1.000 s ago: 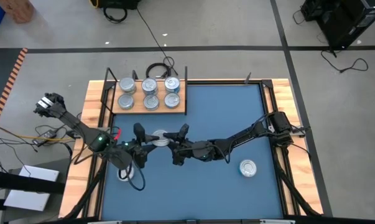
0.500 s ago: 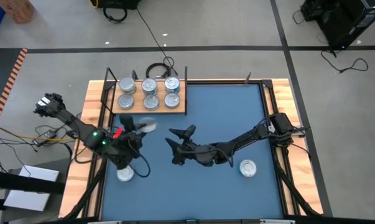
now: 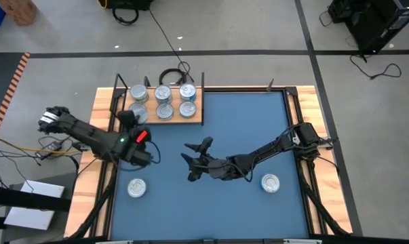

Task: Stack canned seafood by type on shelf
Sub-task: Stack the green tuna can on top of the green tuna can on the shelf

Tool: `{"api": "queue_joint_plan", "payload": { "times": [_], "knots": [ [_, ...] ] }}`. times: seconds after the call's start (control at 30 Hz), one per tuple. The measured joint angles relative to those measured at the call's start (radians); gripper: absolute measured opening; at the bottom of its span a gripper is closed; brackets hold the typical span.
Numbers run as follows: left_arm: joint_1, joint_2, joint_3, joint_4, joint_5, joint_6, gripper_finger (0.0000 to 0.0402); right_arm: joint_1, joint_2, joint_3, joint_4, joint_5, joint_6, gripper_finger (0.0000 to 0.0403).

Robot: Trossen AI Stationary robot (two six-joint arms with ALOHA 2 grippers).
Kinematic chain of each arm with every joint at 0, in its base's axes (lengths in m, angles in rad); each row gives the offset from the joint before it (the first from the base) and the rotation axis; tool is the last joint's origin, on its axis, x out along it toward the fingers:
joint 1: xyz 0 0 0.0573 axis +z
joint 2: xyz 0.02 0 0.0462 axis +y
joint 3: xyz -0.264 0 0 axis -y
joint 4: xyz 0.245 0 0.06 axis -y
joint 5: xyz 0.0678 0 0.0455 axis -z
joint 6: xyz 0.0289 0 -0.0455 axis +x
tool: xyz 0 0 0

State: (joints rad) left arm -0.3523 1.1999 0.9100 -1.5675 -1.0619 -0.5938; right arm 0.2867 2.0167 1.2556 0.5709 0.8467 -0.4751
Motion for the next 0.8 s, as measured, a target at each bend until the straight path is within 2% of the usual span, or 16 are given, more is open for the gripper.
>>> {"api": "queue_joint_plan", "payload": {
  "times": [0.47, 0.8],
  "knots": [
    [0.251, 0.001, -0.042, 0.116, 0.064, 0.069, 0.0149, 0.0, 0.001, -0.001, 0.001, -0.022, 0.002, 0.0211],
    [0.386, 0.001, -0.064, 0.243, 0.03, 0.181, 0.0149, 0.0, 0.001, -0.001, 0.004, -0.031, 0.002, 0.0211]
  ]
}}
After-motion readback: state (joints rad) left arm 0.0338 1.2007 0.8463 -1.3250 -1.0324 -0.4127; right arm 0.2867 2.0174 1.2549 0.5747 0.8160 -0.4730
